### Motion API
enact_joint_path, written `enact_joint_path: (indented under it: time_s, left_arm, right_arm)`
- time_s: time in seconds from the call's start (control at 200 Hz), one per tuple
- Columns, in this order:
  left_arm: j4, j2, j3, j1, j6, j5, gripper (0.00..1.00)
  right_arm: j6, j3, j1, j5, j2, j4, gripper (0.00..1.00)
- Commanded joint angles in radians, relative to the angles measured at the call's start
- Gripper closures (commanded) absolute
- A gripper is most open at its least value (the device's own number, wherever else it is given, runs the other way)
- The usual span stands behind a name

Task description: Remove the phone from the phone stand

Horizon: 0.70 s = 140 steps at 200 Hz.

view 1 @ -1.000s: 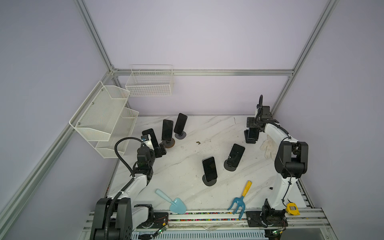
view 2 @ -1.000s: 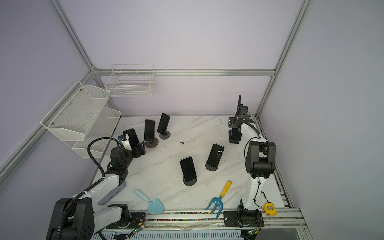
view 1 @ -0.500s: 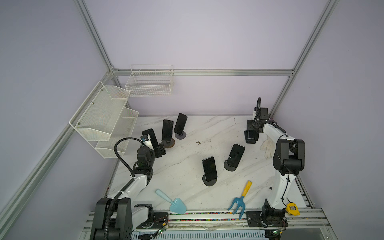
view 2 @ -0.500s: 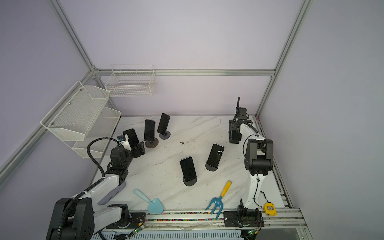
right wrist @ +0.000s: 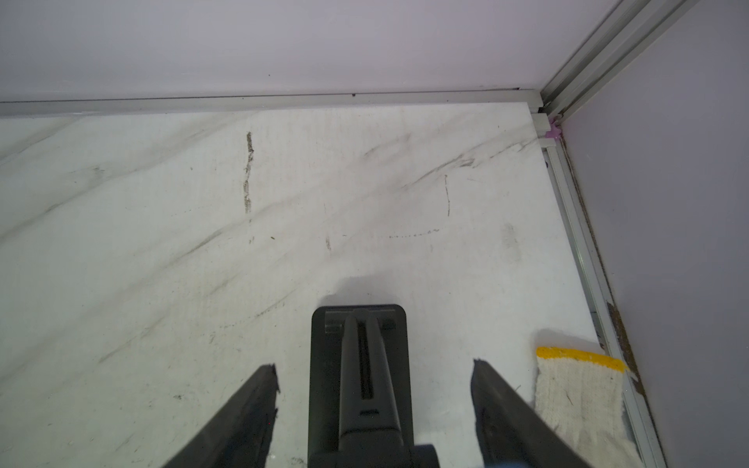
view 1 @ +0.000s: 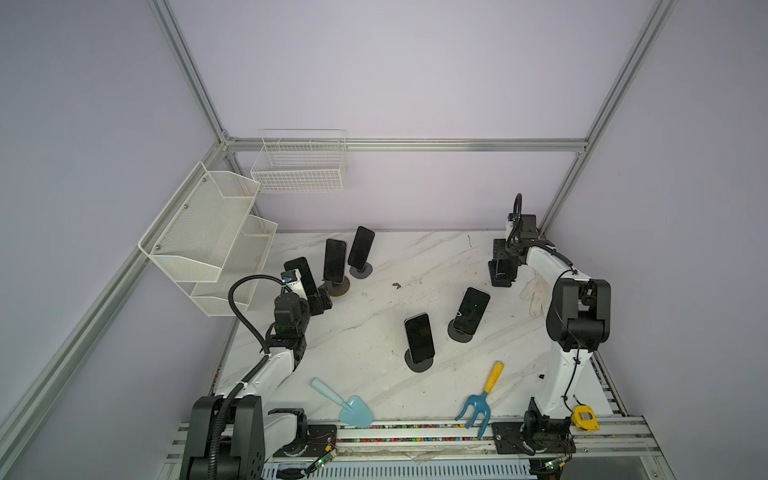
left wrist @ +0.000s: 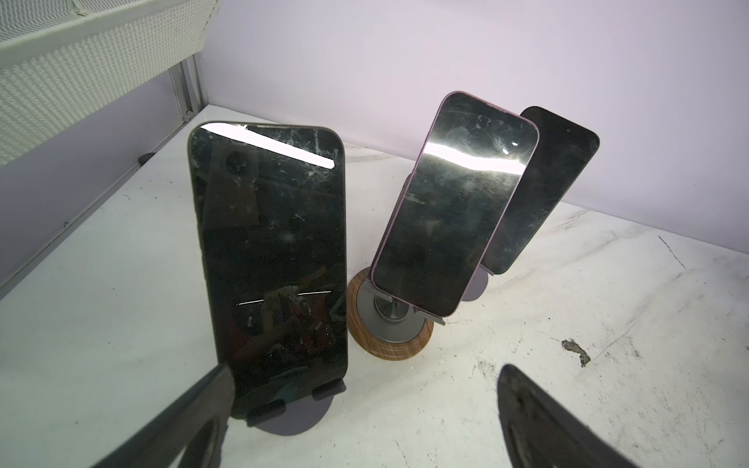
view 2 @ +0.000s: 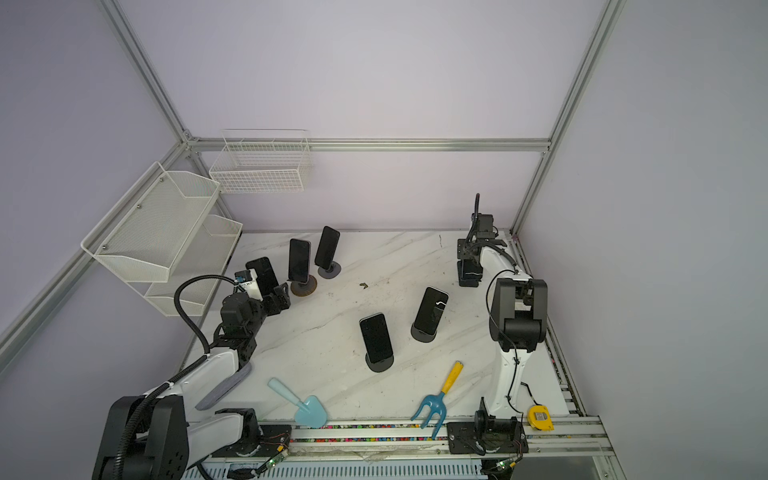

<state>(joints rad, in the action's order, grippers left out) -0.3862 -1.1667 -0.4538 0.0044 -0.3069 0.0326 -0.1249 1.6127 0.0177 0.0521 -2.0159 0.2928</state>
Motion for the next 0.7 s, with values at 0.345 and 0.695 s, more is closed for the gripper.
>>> enact_joint_path:
  time_s: [0.345,0.695]
  left_arm:
    - [-0.034,0.006,0.006,-0.004,-0.014,0.000,0.01]
    - [-0.030,0.005,0.006,-0.004,-0.015,0.006,0.00]
  right_arm:
    - [0.052,0.038,-0.002,-0.178,0.184,0.020,0.30]
    - [0.069,0.091,-0.168,-0.195,0.225,0.043,0.30]
